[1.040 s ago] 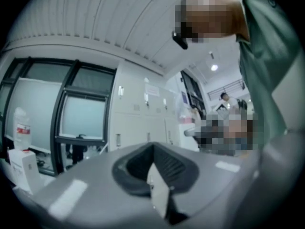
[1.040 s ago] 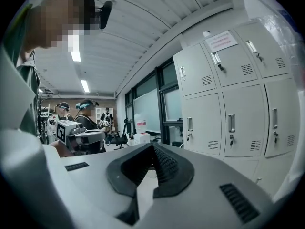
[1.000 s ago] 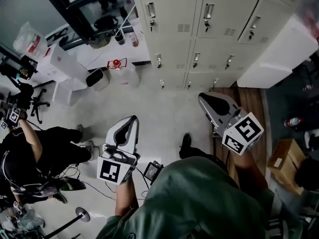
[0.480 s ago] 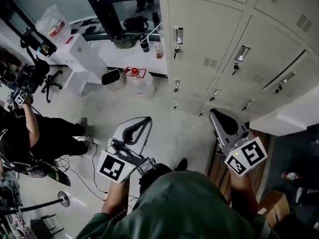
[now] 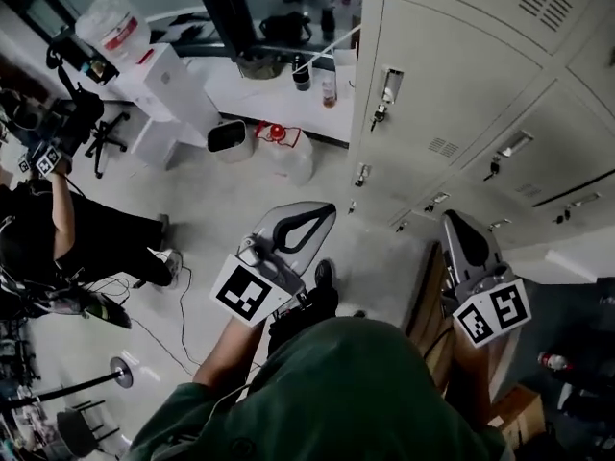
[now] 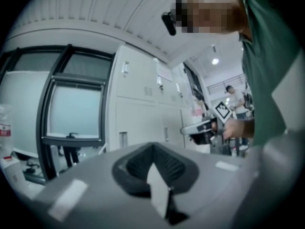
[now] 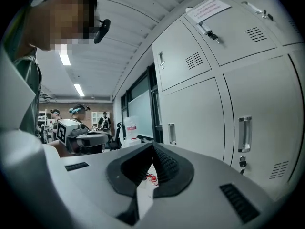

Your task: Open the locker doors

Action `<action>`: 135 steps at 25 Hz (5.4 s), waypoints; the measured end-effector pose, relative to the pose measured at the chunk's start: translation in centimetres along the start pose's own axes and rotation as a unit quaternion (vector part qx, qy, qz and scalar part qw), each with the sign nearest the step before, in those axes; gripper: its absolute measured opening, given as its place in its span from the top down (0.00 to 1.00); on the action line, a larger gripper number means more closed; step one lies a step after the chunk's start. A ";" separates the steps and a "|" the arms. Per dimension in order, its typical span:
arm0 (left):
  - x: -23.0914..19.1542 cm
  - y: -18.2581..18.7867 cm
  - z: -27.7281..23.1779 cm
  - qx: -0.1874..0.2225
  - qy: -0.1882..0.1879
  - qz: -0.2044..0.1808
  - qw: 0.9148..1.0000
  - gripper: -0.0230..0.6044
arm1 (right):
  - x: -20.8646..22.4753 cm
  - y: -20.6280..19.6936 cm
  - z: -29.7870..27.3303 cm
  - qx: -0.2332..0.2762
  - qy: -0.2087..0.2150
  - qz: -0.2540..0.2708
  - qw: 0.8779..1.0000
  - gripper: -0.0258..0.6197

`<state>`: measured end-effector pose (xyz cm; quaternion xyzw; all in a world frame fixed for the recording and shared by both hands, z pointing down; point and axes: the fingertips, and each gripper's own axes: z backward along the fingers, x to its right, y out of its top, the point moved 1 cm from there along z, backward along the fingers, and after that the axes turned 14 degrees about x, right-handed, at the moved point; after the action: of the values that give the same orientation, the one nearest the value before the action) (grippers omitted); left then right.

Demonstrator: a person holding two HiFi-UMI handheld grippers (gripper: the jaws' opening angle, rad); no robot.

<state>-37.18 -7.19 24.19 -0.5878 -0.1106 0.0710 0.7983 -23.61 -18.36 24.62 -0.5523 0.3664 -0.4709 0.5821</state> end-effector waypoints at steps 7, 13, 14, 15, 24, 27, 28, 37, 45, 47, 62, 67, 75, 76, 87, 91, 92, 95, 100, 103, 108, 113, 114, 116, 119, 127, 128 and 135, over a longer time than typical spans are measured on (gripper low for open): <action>-8.4 0.0 -3.4 0.039 -0.018 0.007 0.999 0.98 | 2.8 0.3 -7.8 -0.001 -0.035 0.038 0.999 0.95; -11.5 -2.6 -5.8 0.027 -0.065 0.026 0.997 0.98 | 3.3 -1.4 -13.0 -0.013 -0.061 0.036 0.997 0.95; -11.9 -2.7 -6.5 0.029 -0.066 0.027 0.997 0.98 | 3.9 -1.4 -13.7 -0.014 -0.065 0.040 0.997 0.95; -12.4 -2.7 -7.2 0.031 -0.066 0.026 0.997 0.98 | 4.4 -1.3 -14.7 -0.016 -0.066 0.046 0.997 0.95; -15.1 -4.5 -11.0 0.022 -0.056 0.030 0.998 0.98 | 6.9 -3.4 -21.7 -0.040 -0.049 0.085 0.994 0.95; -15.5 -5.2 -11.4 0.020 -0.055 0.028 0.998 0.98 | 7.2 -4.4 -22.8 -0.043 -0.054 0.090 0.994 0.95; -15.6 -5.3 -11.6 0.020 -0.054 0.027 0.998 0.98 | 7.2 -4.6 -23.1 -0.042 -0.057 0.093 0.993 0.95; -16.3 -6.0 -12.1 0.022 -0.057 0.032 0.998 0.98 | 7.1 -5.0 -25.2 -0.035 -0.073 0.103 0.991 0.95; -15.7 -7.2 -12.9 0.017 -0.066 0.037 0.997 0.98 | 6.1 -5.0 -23.9 -0.040 -0.053 0.091 0.994 0.95; -15.3 -7.5 -13.2 0.016 -0.071 0.040 0.997 0.98 | 5.5 -5.0 -23.3 -0.042 -0.047 0.087 0.994 0.95; -9.3 -7.8 -13.1 0.026 -0.112 0.051 0.992 0.98 | 0.8 -4.4 -15.5 -0.057 -0.024 0.057 0.996 0.95; -4.4 -8.6 -13.4 0.015 -0.132 0.020 0.991 0.98 | 1.7 -4.6 -10.6 -0.058 -0.012 0.047 0.997 0.95; 2.9 -6.8 -13.0 -0.011 -0.126 0.012 0.992 0.98 | 1.7 -3.0 -3.2 -0.026 -0.008 0.005 1.000 0.95; 4.1 -6.3 -12.7 -0.017 -0.129 0.007 0.992 0.98 | 1.3 -2.8 -2.0 -0.024 -0.009 0.001 1.000 0.95; 16.4 -7.2 -16.6 -0.043 -0.105 -0.004 0.994 0.98 | 5.6 -1.4 9.6 -0.007 -0.008 0.001 1.000 0.95; 20.3 -8.8 -18.0 -0.066 -0.119 -0.006 0.991 0.98 | 7.6 -1.0 12.6 -0.004 -0.028 0.013 1.000 0.95; 21.4 -9.2 -18.2 -0.070 -0.131 -0.007 0.989 0.98 | 7.9 -1.0 13.2 -0.004 -0.035 0.014 0.999 0.95; 24.3 -10.4 -18.9 -0.081 -0.165 -0.002 0.983 0.98 | 8.5 -1.3 14.7 -0.007 -0.052 0.020 0.998 0.95; 26.1 -11.0 -20.0 -0.082 -0.171 0.008 0.982 0.98 | 10.7 -0.9 16.2 0.001 -0.070 0.021 0.997 0.95; 26.5 -11.2 -19.3 -0.087 -0.167 0.007 0.982 0.98 | 11.7 -0.9 17.8 0.003 -0.083 0.017 0.996 0.95; 24.1 -10.5 -16.5 -0.089 -0.130 0.003 0.987 0.98 | 11.2 -0.7 18.7 0.012 -0.086 0.010 0.996 0.95; 20.1 -9.9 -12.2 -0.070 -0.107 0.015 0.992 0.98 | 7.3 -1.2 17.7 0.017 -0.087 0.012 0.996 0.95; 18.8 -9.7 -11.1 -0.058 -0.097 0.026 0.993 0.98 | 6.1 -1.6 17.1 0.016 -0.086 0.015 0.996 0.95; 15.2 -9.4 -8.6 -0.057 -0.057 0.036 0.996 0.98 | 3.7 -2.8 14.5 0.018 -0.063 0.008 0.998 0.95; 10.7 -9.6 -5.9 -0.073 -0.028 0.018 0.997 0.98 | 1.6 -4.6 11.0 0.016 -0.026 -0.011 0.999 0.95; 1.8 -9.8 -1.9 -0.092 -0.023 0.017 0.995 0.98 | -2.3 -5.9 5.0 -0.013 -0.052 -0.009 0.999 0.95; 0.9 -9.7 -1.7 -0.092 -0.023 0.018 0.995 0.98 | -2.6 -6.1 4.2 -0.016 -0.055 -0.008 0.998 0.95; -4.6 -11.8 0.2 -0.088 -0.021 0.030 0.995 0.98 | -3.2 -9.2 -0.6 -0.037 -0.078 -0.005 0.996 0.95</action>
<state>-41.82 -11.64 35.10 -0.6573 -0.1152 0.0969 0.7384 -26.41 -14.99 33.39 -0.6101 0.3342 -0.4154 0.5861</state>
